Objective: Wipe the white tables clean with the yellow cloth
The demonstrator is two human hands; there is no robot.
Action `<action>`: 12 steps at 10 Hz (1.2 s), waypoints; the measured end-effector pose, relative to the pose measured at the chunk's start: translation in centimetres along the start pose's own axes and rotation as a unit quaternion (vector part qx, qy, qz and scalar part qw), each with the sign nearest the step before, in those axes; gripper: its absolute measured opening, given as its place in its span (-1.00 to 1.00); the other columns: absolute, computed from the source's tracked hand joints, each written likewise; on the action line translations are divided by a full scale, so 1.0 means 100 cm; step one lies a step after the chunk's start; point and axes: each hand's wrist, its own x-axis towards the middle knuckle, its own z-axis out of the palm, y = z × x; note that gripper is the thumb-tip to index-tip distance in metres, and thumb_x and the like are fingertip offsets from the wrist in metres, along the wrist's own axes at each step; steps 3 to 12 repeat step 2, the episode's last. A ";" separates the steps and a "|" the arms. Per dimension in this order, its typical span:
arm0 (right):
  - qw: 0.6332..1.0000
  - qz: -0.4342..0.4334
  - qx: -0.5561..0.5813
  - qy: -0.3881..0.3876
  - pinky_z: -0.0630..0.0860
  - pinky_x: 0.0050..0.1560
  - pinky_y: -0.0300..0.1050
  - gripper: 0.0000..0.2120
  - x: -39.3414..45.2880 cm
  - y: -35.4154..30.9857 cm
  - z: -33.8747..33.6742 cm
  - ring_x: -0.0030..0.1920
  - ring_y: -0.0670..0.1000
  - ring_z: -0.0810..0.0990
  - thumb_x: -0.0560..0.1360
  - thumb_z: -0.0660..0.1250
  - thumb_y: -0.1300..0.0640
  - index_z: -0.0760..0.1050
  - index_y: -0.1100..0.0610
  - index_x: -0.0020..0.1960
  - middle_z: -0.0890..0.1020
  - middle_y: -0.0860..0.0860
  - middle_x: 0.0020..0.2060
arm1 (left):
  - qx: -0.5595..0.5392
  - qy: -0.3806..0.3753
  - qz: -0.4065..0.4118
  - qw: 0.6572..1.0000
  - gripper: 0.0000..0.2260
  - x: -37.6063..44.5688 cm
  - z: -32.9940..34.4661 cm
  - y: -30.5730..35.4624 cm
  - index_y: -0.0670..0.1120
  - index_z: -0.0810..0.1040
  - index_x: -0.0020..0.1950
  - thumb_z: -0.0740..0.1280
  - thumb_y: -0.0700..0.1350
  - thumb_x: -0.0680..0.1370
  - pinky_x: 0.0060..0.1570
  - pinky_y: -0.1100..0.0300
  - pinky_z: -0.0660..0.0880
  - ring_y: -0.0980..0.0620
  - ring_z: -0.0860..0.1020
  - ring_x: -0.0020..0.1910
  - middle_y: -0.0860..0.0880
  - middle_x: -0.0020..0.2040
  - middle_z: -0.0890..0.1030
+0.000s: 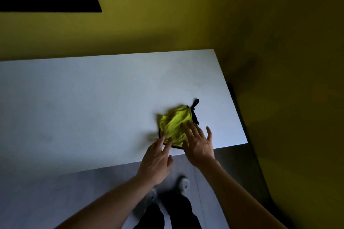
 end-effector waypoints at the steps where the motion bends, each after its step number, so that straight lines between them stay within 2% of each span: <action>1: 1.000 -0.012 0.000 -0.004 -0.02 0.56 0.13 -0.42 0.005 0.000 -0.015 0.56 -0.03 0.18 0.62 0.15 -0.07 0.06 -0.14 0.60 0.19 -0.08 0.58 | 0.007 0.002 -0.014 1.000 -0.46 0.002 -0.012 0.005 0.03 0.09 0.70 0.10 0.07 0.72 0.59 0.09 0.12 -0.07 0.15 0.64 -0.07 0.70 0.02; 2: 0.999 -0.018 0.025 0.026 0.19 0.47 0.03 -0.42 0.009 0.002 -0.034 0.46 0.03 0.34 0.58 0.22 -0.06 0.17 -0.10 0.58 0.32 -0.05 0.52 | 0.024 0.039 -0.005 0.999 -0.48 0.005 -0.030 0.006 0.00 0.21 0.67 0.19 -0.01 0.69 0.56 0.07 0.18 -0.09 0.27 0.59 -0.10 0.64 0.24; 12: 0.999 -0.018 0.025 0.026 0.19 0.47 0.03 -0.42 0.009 0.002 -0.034 0.46 0.03 0.34 0.58 0.22 -0.06 0.17 -0.10 0.58 0.32 -0.05 0.52 | 0.024 0.039 -0.005 0.999 -0.48 0.005 -0.030 0.006 0.00 0.21 0.67 0.19 -0.01 0.69 0.56 0.07 0.18 -0.09 0.27 0.59 -0.10 0.64 0.24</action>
